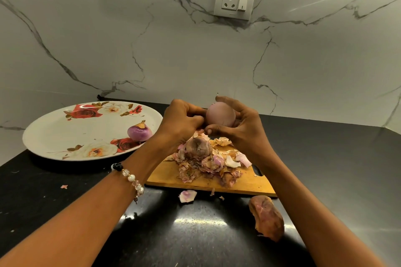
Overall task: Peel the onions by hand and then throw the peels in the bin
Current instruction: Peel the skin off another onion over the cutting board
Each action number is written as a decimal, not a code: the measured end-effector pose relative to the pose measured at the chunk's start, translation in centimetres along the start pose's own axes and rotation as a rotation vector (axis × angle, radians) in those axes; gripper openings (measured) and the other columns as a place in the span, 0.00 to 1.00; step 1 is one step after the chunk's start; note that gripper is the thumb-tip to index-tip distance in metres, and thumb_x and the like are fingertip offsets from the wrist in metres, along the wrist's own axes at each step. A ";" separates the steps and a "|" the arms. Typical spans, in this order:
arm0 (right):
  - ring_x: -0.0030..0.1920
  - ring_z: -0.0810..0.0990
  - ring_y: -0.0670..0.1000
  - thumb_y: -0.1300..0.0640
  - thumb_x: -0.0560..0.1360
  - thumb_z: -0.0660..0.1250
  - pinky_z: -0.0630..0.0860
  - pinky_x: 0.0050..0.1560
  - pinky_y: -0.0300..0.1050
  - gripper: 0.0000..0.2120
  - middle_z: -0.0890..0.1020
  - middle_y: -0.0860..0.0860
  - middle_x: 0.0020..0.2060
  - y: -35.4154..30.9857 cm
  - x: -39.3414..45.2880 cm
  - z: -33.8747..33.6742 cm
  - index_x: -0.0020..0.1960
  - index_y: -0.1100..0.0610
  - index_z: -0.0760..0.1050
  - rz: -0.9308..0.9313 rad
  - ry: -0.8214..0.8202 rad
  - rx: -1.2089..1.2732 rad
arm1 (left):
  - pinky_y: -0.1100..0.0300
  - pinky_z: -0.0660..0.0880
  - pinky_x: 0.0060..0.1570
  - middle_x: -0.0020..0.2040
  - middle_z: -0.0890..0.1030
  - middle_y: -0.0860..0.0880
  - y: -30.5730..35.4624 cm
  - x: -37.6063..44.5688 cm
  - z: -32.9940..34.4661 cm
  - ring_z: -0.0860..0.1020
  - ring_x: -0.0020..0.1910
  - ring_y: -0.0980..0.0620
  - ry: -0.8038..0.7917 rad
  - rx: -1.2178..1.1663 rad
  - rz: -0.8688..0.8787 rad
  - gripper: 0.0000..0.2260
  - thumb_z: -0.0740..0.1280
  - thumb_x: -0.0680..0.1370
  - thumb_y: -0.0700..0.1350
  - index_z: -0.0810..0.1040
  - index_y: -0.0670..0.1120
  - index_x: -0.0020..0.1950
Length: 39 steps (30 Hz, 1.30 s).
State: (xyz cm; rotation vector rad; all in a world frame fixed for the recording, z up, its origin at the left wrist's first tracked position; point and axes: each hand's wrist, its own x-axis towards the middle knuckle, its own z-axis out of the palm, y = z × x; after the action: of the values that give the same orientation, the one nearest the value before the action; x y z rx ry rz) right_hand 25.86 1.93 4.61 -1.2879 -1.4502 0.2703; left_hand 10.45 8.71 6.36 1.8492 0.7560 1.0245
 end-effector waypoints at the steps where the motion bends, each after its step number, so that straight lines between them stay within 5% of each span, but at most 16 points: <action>1: 0.59 0.81 0.55 0.38 0.55 0.79 0.81 0.54 0.58 0.46 0.78 0.54 0.61 -0.1 0.0 0.1 0.68 0.57 0.72 -0.002 0.005 -0.007 | 0.59 0.81 0.48 0.48 0.84 0.47 -0.1 0.0 0.0 0.82 0.45 0.53 0.020 0.008 -0.001 0.11 0.67 0.76 0.34 0.81 0.41 0.57; 7: 0.57 0.81 0.54 0.40 0.57 0.77 0.81 0.54 0.55 0.44 0.79 0.54 0.58 -0.2 0.2 -0.5 0.67 0.60 0.73 -0.009 0.060 -0.076 | 0.49 0.80 0.50 0.47 0.84 0.41 0.3 0.2 -0.4 0.83 0.46 0.44 -0.093 -0.244 -0.126 0.08 0.67 0.76 0.37 0.82 0.41 0.54; 13: 0.59 0.80 0.53 0.41 0.56 0.76 0.80 0.57 0.54 0.46 0.78 0.55 0.60 -0.5 0.1 0.0 0.69 0.61 0.70 -0.032 -0.008 -0.173 | 0.51 0.81 0.49 0.46 0.84 0.42 0.2 0.1 0.0 0.84 0.44 0.46 -0.053 -0.263 -0.136 0.10 0.72 0.72 0.38 0.82 0.40 0.53; 22: 0.62 0.77 0.55 0.56 0.64 0.80 0.78 0.61 0.50 0.40 0.76 0.56 0.64 -0.6 0.2 0.5 0.71 0.61 0.67 -0.064 0.001 -0.286 | 0.50 0.80 0.50 0.47 0.84 0.42 0.0 0.1 -0.1 0.84 0.46 0.46 -0.049 -0.244 -0.103 0.12 0.72 0.72 0.40 0.82 0.39 0.53; 32: 0.61 0.77 0.54 0.55 0.63 0.80 0.78 0.61 0.49 0.40 0.77 0.56 0.62 -0.7 0.2 0.6 0.71 0.61 0.67 -0.062 0.040 -0.297 | 0.60 0.80 0.48 0.48 0.84 0.48 -0.3 0.1 0.3 0.82 0.47 0.53 0.007 -0.080 0.008 0.12 0.70 0.75 0.37 0.81 0.41 0.58; 39: 0.60 0.77 0.51 0.55 0.63 0.80 0.78 0.61 0.47 0.40 0.77 0.55 0.61 -0.7 0.2 0.3 0.71 0.61 0.68 -0.028 0.056 -0.268 | 0.51 0.81 0.50 0.47 0.84 0.42 0.1 0.1 0.1 0.84 0.46 0.45 -0.060 -0.271 -0.087 0.08 0.69 0.75 0.41 0.82 0.41 0.52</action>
State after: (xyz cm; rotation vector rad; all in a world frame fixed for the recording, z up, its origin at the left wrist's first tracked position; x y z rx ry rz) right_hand 25.28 1.96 5.20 -1.4761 -1.4917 0.0205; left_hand 10.59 8.71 6.44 1.5940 0.6226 0.9607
